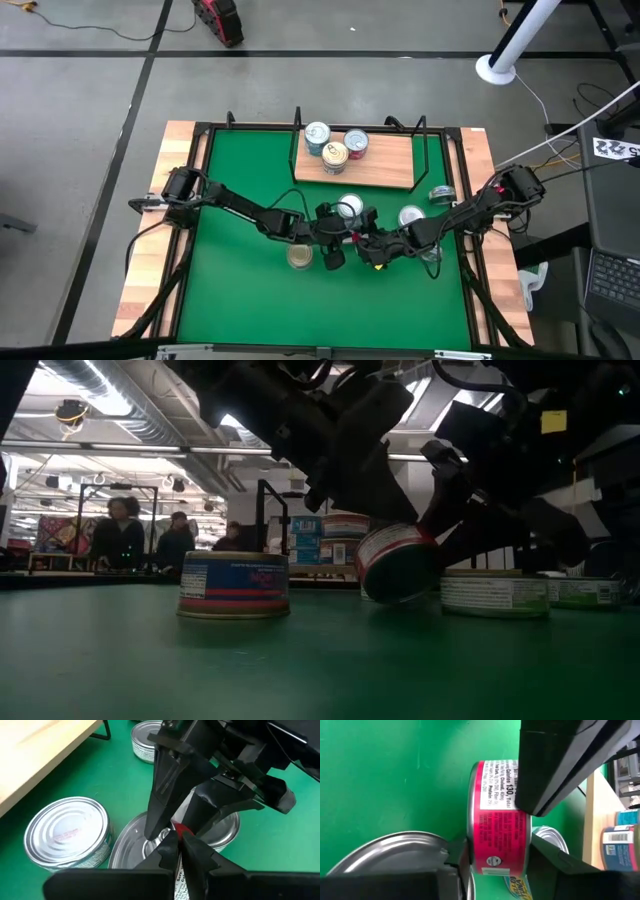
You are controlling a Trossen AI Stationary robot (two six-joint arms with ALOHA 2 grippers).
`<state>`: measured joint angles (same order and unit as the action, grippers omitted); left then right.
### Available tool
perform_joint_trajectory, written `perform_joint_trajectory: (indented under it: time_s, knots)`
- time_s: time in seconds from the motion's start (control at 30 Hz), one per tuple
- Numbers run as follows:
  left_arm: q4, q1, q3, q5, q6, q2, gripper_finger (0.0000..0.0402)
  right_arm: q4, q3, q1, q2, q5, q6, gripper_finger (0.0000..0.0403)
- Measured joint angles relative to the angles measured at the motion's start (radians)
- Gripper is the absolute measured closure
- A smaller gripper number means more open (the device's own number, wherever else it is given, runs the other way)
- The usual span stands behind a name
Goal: Stack canned seafood by type on shelf
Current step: Stack the red tuna can on top of the red tuna can on the shelf
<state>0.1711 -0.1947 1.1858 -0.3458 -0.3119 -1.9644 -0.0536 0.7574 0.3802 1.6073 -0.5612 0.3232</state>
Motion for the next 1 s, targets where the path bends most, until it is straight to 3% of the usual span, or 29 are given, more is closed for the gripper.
perform_joint_trajectory:
  time_s: [0.2,0.47,1.0]
  knots:
    - [-0.017,-0.002,0.000,0.008,0.024,0.013,0.0338,0.001,0.000,-0.001,0.000,-0.001,-0.004,0.0253]
    - [-0.155,-0.003,0.000,0.010,0.135,0.125,0.0276,-0.047,0.060,-0.001,-0.002,-0.004,-0.005,0.0264]
    - [-0.491,-0.002,0.000,-0.013,0.163,0.375,0.0294,-0.534,0.300,-0.001,-0.017,-0.037,-0.004,0.0262]
